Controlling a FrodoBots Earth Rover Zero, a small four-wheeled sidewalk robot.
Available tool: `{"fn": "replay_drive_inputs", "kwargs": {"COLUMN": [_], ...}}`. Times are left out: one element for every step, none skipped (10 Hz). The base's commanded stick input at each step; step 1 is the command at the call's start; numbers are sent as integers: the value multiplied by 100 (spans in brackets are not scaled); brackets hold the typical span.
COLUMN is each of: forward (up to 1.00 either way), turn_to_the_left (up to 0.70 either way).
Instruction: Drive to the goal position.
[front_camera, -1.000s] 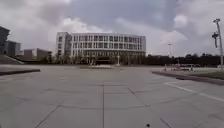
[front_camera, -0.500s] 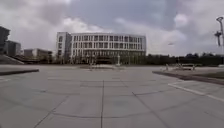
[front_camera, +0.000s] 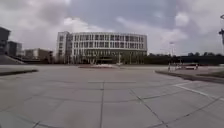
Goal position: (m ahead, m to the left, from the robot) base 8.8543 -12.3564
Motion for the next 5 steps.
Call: {"fn": "replay_drive_inputs", "kwargs": {"forward": [50, 50, 50, 50, 50], "turn_to_the_left": [-2, -2, -2, -2, -2]}}
